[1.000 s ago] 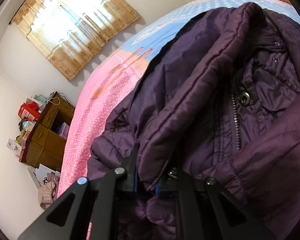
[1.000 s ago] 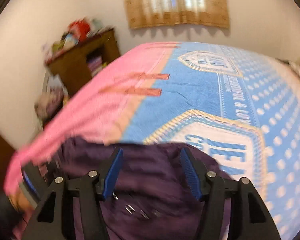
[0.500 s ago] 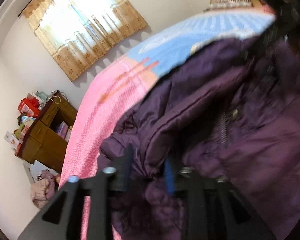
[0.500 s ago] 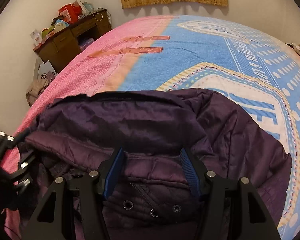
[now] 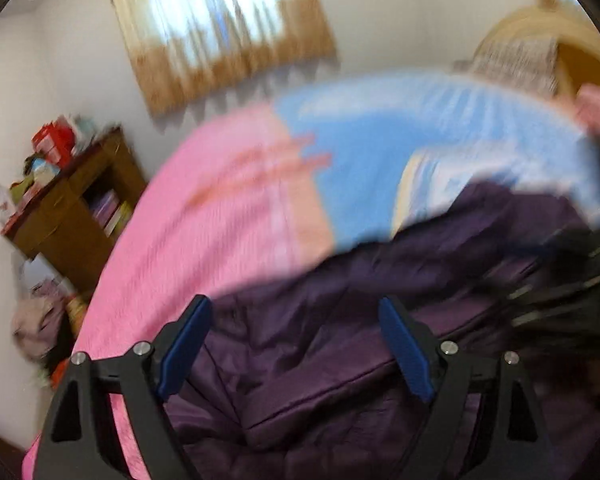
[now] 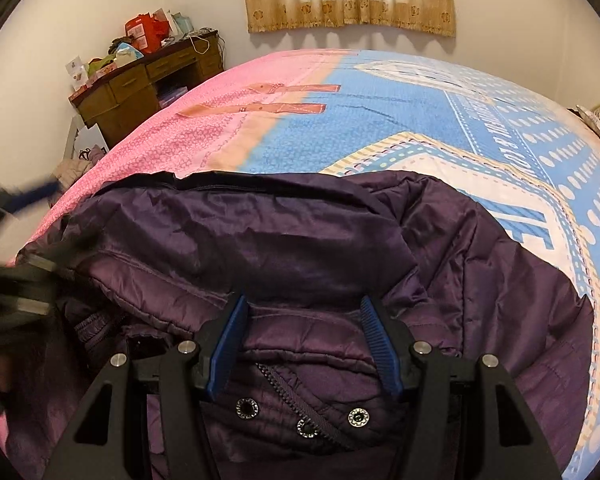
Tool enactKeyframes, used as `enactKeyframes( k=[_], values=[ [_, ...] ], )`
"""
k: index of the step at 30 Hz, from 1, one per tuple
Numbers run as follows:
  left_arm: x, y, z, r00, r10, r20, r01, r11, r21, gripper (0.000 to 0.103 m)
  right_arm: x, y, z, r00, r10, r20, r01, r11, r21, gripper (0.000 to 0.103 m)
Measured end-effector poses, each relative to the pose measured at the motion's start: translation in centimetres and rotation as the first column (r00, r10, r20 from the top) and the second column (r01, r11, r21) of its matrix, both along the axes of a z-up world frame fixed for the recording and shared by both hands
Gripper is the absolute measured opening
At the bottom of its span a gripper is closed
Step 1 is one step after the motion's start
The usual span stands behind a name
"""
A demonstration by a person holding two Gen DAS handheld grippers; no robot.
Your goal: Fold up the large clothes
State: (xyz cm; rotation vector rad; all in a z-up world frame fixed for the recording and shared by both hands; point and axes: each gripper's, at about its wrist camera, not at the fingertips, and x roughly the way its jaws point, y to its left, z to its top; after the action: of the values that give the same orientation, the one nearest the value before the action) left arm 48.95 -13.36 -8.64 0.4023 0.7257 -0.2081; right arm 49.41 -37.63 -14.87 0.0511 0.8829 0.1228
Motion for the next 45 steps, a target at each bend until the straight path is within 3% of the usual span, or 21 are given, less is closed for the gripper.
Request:
enactKeyframes(
  k=[1, 3, 5, 11, 45],
  values=[
    [0.6, 0.1, -1.9, 0.999, 0.023, -0.035, -0.023, 1.0, 0.017, 0.089, 0.0, 0.0, -0.1, 1.0, 0.001, 0.0, -0.001, 1.0, 0.005, 0.06],
    [1.1, 1.0, -3.5, 0.995, 0.046, -0.085, -0.047, 0.999, -0.019, 0.09, 0.1, 0.0, -0.3, 1.0, 0.002, 0.002, -0.002, 1.0, 0.003, 0.06],
    [1.2, 1.9, -3.8, 0.994, 0.068, -0.091, -0.074, 0.995, -0.064, 0.099, 0.2, 0.1, -0.5, 1.0, 0.001, -0.001, -0.001, 1.0, -0.003, 0.06],
    [2.1, 2.2, -5.2, 0.985, 0.092, -0.144, -0.105, 0.99, -0.092, 0.103, 0.4, 0.5, -1.0, 1.0, -0.001, -0.008, 0.001, 1.0, -0.025, 0.06],
    [2.7, 2.4, -5.1, 0.978, 0.103, -0.18, -0.129, 0.982, -0.137, 0.103, 1.1, 1.3, -1.5, 1.0, -0.006, -0.022, 0.004, 0.997, -0.082, 0.06]
  ],
)
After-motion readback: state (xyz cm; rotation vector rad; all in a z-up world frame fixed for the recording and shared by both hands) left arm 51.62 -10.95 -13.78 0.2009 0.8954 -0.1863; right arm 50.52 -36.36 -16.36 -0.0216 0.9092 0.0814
